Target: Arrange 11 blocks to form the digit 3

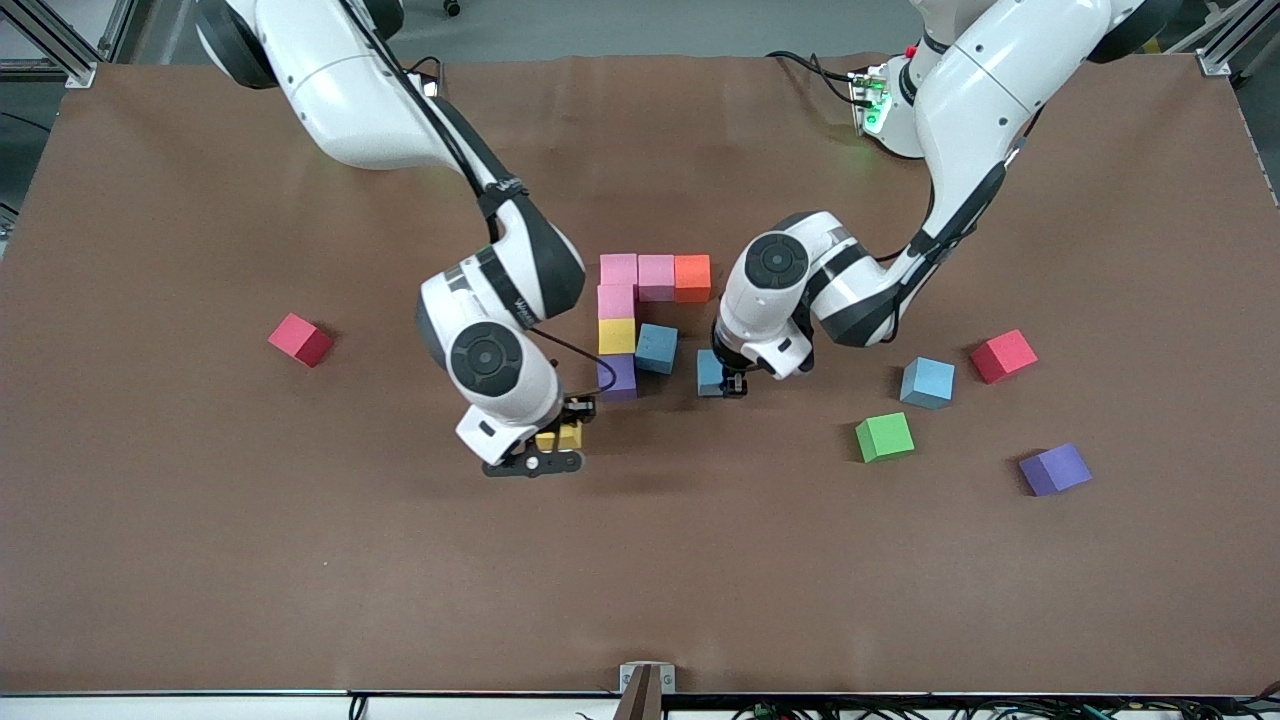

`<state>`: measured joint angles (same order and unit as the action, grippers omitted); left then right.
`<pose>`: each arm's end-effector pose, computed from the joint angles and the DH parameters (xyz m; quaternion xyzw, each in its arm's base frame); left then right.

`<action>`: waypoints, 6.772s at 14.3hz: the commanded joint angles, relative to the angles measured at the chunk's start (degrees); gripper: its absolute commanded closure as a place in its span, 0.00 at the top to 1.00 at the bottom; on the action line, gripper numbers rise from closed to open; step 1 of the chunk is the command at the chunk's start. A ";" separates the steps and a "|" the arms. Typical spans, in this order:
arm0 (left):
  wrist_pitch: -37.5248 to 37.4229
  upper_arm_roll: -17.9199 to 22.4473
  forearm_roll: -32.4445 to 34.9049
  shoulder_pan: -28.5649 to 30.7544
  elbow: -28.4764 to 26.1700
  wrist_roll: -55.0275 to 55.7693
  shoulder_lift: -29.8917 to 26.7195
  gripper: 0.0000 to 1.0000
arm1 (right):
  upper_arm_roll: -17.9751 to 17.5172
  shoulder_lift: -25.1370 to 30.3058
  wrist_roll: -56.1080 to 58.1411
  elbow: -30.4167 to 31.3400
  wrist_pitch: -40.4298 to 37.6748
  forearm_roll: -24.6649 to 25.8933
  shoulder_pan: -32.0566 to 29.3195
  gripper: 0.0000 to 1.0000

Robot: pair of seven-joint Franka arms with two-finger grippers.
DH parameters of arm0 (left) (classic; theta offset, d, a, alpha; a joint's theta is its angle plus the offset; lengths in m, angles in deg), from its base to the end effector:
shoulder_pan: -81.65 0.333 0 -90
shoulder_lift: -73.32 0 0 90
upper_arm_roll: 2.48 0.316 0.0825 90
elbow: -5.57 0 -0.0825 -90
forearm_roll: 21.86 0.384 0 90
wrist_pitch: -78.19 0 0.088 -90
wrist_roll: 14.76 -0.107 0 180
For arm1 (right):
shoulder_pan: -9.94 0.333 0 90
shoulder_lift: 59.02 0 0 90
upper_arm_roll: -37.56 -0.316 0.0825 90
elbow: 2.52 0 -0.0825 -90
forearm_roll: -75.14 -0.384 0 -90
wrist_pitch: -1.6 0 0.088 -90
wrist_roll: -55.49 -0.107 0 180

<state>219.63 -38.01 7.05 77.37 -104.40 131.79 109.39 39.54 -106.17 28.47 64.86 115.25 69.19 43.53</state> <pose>0.4958 -0.3890 0.2200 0.7043 0.7087 -0.0139 0.0404 0.6380 0.4090 0.2951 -0.9991 -0.0243 0.0235 0.0266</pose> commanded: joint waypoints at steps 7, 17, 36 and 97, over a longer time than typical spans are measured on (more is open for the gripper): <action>2.97 0.02 0.00 -0.90 -2.97 3.92 -1.10 0.23 | 0.57 -7.69 -7.26 -4.71 6.49 -0.91 5.69 0.28; 3.05 0.20 1.67 -2.22 -1.92 3.92 0.31 0.23 | 0.57 -9.53 -5.15 -4.71 5.09 -0.74 6.49 0.28; 3.93 0.29 2.90 -3.62 -1.03 4.01 2.42 0.23 | 1.10 -11.21 -2.78 -6.55 1.22 -0.39 6.93 0.42; -19.27 -0.68 -1.06 21.33 16.55 -109.28 6.11 0.98 | 1.71 50.22 33.09 51.19 -3.17 1.02 -34.91 1.00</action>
<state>199.62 -38.81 5.63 98.32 -88.15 23.46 114.59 42.02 -59.10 63.51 114.79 112.86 69.60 9.33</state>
